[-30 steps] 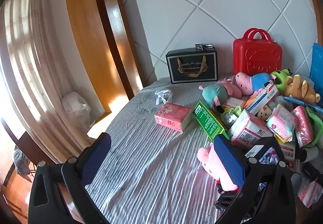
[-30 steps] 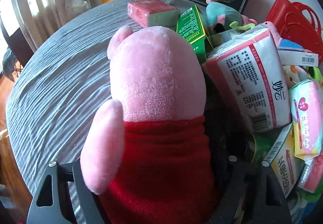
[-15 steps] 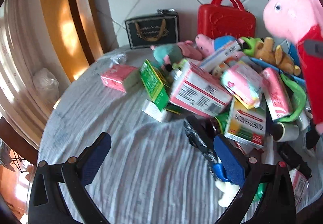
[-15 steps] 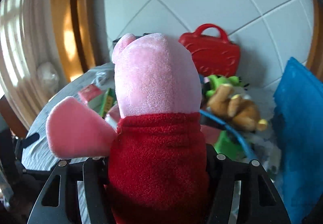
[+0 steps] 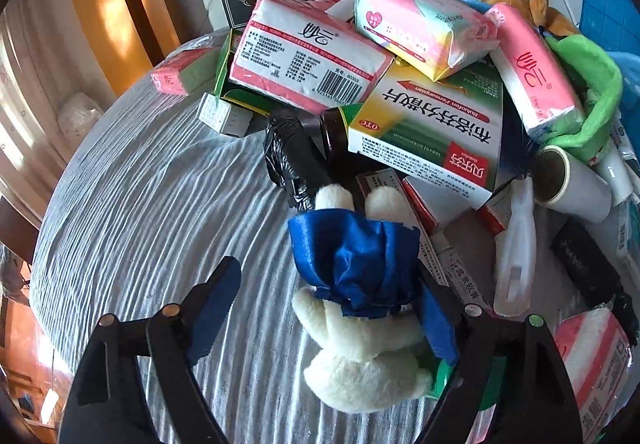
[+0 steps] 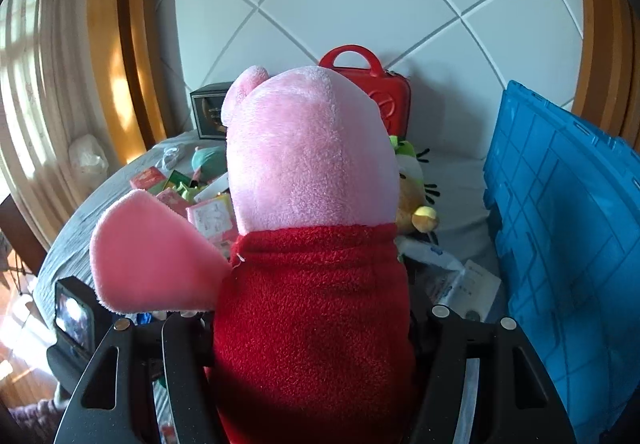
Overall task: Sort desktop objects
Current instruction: 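Lift the pig plush with the right tool while the left tool grasps the white plush in blue cloth, then carry the pig plush with the right tool toward the blue bin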
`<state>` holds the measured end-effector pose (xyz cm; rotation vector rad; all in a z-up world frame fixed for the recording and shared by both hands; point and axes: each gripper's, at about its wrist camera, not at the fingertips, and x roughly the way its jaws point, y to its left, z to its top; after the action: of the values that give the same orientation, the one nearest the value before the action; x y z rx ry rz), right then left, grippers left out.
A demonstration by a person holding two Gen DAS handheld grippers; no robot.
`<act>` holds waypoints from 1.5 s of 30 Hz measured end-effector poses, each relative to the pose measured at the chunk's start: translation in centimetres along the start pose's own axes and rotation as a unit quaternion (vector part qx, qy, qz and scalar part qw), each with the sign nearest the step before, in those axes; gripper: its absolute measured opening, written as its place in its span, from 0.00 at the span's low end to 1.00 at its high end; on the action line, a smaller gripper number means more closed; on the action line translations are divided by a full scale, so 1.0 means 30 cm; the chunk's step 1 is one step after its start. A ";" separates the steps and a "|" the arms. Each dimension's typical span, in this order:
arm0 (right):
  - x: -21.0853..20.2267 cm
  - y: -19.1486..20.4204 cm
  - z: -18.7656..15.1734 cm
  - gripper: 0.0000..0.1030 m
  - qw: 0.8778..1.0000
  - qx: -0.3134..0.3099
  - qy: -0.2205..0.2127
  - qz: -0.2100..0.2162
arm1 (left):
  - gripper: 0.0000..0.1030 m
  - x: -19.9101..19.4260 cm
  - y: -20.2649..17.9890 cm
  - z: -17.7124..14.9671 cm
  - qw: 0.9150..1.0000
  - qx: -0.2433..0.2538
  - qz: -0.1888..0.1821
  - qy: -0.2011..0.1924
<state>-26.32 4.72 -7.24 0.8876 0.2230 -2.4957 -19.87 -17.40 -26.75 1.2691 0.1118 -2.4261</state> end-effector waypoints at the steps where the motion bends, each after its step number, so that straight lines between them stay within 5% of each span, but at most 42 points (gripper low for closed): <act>1: -0.002 0.004 -0.004 0.63 1.000 -0.004 -0.001 0.004 | 0.75 0.008 -0.003 0.001 1.000 -0.003 0.002 0.002; 6: -0.013 -0.014 -0.008 0.63 1.000 -0.015 -0.005 0.020 | 0.62 0.007 -0.014 0.010 1.000 0.006 -0.004 -0.012; 8: -0.019 -0.022 -0.013 0.63 1.000 -0.013 -0.007 0.023 | 0.34 0.005 -0.015 0.007 1.000 0.009 -0.017 -0.015; 18: -0.025 0.029 -0.023 0.63 1.000 -0.006 -0.007 0.021 | 0.29 -0.158 0.026 0.076 0.997 0.050 -0.022 -0.057; 30: -0.080 0.164 -0.103 0.63 0.999 -0.001 -0.009 -0.031 | 0.29 -0.494 -0.142 0.288 0.981 0.089 -0.055 -0.162; 45: -0.578 0.010 0.022 0.63 0.980 0.063 -0.138 -0.127 | 0.29 -1.008 -0.450 0.426 0.928 0.156 -0.146 -0.305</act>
<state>-14.83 10.92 4.18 0.5790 0.0882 -2.8620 -19.52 1.14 3.51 0.5730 -0.2922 -3.0766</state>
